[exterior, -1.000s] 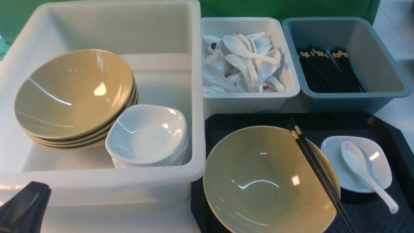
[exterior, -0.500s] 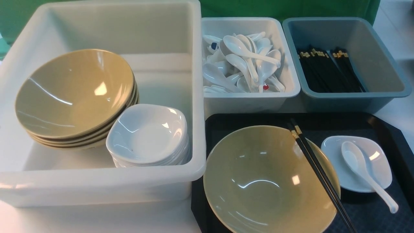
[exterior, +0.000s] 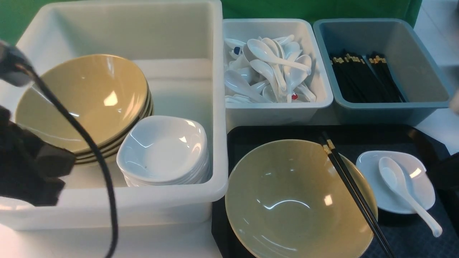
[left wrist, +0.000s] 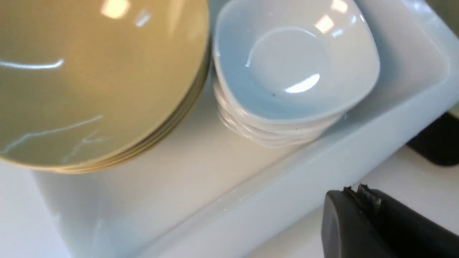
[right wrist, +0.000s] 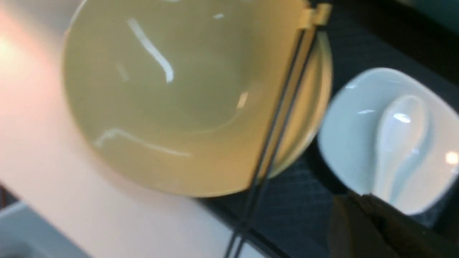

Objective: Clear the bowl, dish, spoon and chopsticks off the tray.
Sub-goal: Use the right arm to grab the chopsticks

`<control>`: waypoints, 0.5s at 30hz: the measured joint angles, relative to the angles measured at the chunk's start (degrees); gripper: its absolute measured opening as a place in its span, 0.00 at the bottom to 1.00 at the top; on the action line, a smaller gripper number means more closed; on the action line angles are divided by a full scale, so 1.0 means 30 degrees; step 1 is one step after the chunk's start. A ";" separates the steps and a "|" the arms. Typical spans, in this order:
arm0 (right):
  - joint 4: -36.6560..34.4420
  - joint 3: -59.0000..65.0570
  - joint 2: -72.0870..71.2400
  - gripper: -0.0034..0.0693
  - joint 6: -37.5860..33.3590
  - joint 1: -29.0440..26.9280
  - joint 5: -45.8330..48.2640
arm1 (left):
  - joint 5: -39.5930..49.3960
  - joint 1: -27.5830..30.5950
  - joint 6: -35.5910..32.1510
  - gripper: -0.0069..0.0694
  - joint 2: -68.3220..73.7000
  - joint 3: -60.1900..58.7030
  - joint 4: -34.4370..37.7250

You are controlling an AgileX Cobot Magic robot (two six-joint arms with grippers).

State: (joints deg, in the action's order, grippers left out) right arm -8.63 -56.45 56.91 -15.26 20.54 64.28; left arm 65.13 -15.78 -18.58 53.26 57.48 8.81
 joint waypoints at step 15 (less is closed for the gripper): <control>0.1853 -0.2821 0.8497 0.70 0.2781 0.2468 -0.0228 | -0.1476 -1.0511 0.1423 0.07 0.4810 0.1709 -0.1797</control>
State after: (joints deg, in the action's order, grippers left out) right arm -3.07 -64.91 82.40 -6.92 27.95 63.59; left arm 60.70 -47.31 -14.31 67.69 62.61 3.42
